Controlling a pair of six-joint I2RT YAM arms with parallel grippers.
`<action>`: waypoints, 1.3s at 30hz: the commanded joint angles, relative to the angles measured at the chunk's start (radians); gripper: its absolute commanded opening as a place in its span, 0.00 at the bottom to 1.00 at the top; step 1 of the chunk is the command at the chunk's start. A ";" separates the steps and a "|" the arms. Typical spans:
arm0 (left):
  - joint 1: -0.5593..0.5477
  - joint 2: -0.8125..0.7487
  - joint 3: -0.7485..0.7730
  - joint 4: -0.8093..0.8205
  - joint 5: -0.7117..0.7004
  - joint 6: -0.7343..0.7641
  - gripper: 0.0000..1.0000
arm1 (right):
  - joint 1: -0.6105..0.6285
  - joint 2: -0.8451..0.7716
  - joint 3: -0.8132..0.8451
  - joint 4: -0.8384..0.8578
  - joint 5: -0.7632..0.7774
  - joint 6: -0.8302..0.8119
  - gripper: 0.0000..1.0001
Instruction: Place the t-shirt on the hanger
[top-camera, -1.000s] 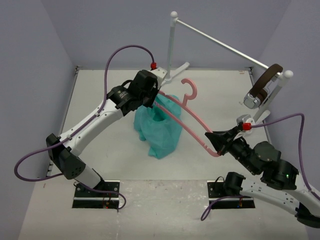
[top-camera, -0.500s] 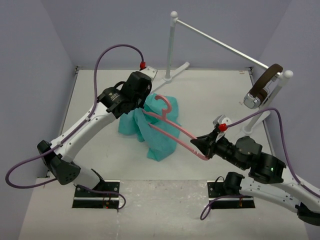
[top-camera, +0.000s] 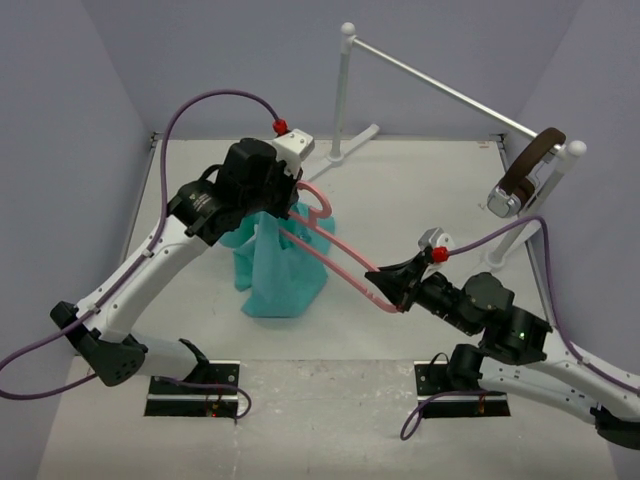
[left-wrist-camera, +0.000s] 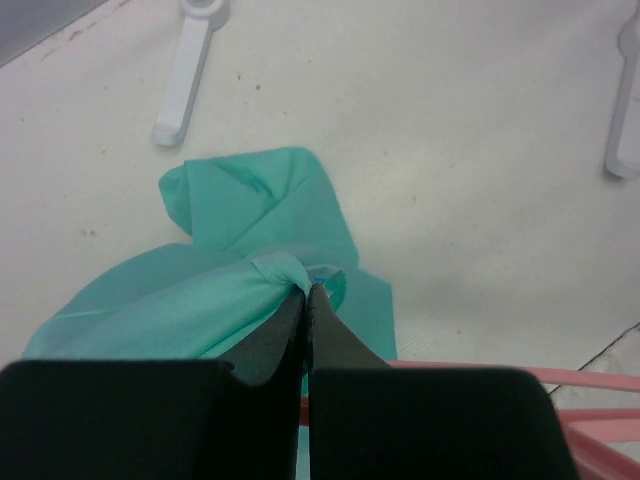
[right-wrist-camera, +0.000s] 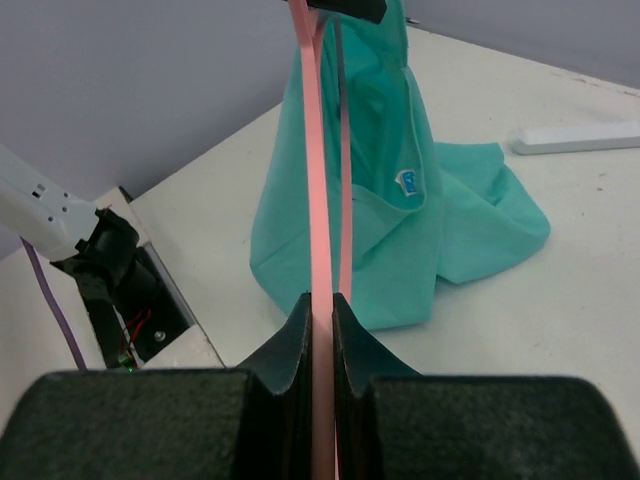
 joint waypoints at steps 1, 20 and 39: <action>-0.030 -0.086 0.059 0.045 0.167 0.003 0.00 | 0.004 0.000 -0.101 0.338 0.124 0.010 0.00; -0.072 0.009 0.241 -0.066 0.392 0.064 0.00 | 0.005 -0.101 -0.315 0.750 0.203 0.088 0.00; -0.206 0.011 0.360 -0.197 -0.080 0.125 0.81 | -0.028 -0.099 -0.255 0.637 0.355 0.042 0.00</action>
